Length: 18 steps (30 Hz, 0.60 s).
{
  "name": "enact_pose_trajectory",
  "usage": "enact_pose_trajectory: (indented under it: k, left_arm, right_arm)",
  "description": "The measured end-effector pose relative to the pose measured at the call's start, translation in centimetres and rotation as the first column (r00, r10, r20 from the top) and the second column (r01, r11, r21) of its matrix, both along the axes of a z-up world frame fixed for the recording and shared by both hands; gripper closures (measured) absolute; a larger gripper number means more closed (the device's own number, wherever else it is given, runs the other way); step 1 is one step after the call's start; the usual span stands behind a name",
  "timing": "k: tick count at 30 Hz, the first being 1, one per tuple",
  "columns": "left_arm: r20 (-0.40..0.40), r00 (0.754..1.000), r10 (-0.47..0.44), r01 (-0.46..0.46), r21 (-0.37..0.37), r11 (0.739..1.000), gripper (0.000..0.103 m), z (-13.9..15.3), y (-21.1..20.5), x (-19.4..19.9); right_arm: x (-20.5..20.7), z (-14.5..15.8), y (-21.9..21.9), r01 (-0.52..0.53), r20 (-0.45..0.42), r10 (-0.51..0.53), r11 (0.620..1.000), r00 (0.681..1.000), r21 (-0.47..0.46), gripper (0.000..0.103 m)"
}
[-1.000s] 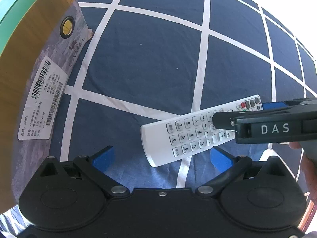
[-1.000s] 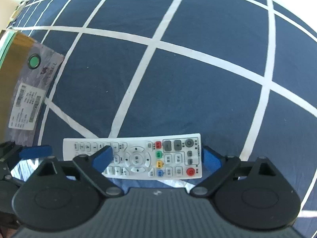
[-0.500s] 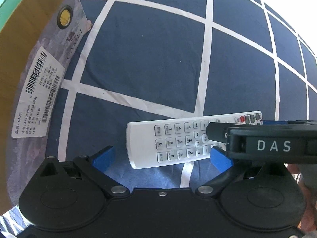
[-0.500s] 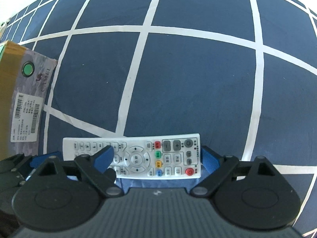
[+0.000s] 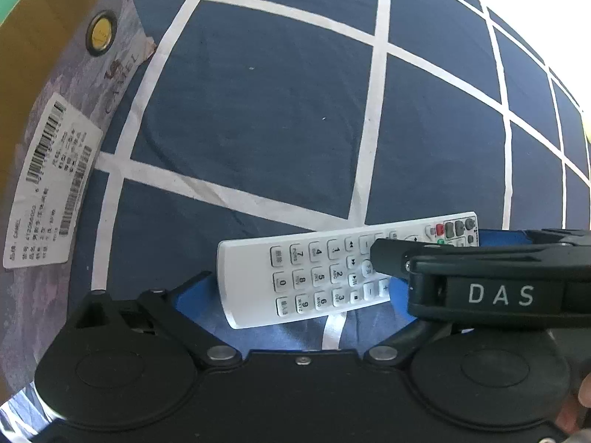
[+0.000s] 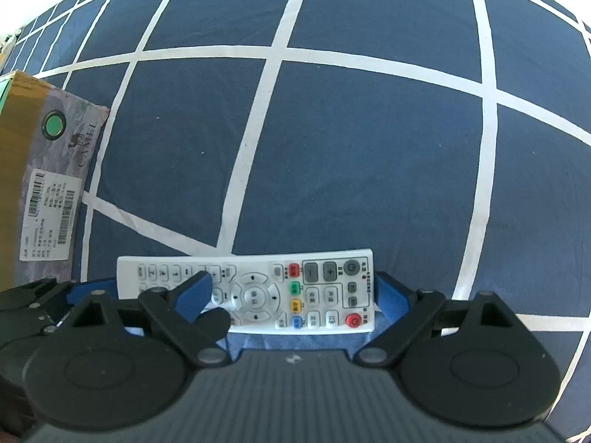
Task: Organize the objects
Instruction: 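Lift the TV remote with both grippers and carry it over the cardboard box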
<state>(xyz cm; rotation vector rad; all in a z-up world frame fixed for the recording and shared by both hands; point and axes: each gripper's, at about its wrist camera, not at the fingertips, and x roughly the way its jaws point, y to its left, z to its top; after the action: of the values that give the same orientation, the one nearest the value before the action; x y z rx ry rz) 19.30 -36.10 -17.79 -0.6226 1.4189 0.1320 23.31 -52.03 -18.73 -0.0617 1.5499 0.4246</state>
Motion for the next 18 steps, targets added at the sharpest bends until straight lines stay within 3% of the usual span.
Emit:
enact_pose_trajectory:
  k: [9,18]
  left_arm:
    - [-0.007,1.0,-0.009,0.009,-0.011,1.0,0.008,0.5,0.1,-0.3]
    - [0.032,0.999,-0.033,0.032,0.018,0.999,0.008,3.7,0.4,-2.3]
  right_arm:
    - [-0.4,0.1,0.0,0.013,0.0,-0.013,1.0,1.0,-0.002,0.01]
    - [-2.6,3.0,-0.1,0.049,0.04,-0.05,0.999,0.998,0.023,0.01]
